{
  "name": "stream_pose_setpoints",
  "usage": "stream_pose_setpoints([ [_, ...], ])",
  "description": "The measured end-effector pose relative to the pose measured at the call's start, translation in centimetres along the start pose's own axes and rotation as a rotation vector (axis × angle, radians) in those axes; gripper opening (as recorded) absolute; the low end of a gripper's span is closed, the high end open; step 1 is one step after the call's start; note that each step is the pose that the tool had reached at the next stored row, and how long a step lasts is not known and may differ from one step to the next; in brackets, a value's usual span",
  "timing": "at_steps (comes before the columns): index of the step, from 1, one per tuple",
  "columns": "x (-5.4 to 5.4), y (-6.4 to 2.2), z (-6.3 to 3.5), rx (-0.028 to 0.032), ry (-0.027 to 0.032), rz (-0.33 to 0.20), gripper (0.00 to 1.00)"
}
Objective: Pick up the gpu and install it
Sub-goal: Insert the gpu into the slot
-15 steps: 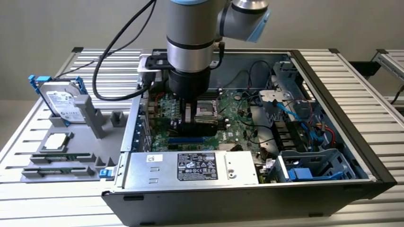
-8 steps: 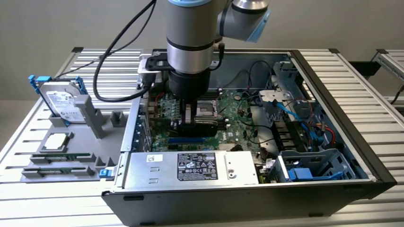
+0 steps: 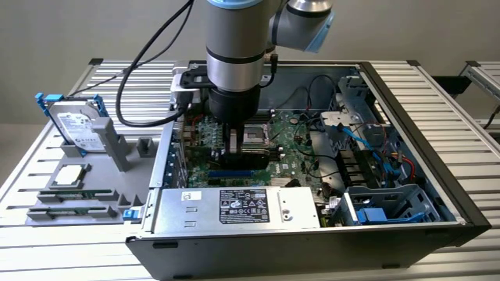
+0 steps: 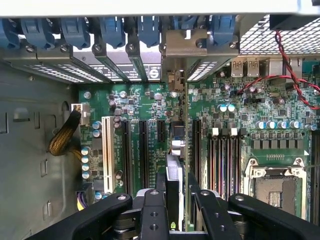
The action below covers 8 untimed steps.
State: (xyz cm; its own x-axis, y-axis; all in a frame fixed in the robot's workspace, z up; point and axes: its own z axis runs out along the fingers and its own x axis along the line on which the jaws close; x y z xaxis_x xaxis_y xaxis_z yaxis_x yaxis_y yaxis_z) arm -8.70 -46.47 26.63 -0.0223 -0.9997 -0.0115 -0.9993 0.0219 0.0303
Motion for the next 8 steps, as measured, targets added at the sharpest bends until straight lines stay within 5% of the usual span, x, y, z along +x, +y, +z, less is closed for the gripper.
stream_pose_setpoints([
  [8, 0.0, 0.0, 0.04, -0.0002, 0.0006, -0.019, 0.27],
])
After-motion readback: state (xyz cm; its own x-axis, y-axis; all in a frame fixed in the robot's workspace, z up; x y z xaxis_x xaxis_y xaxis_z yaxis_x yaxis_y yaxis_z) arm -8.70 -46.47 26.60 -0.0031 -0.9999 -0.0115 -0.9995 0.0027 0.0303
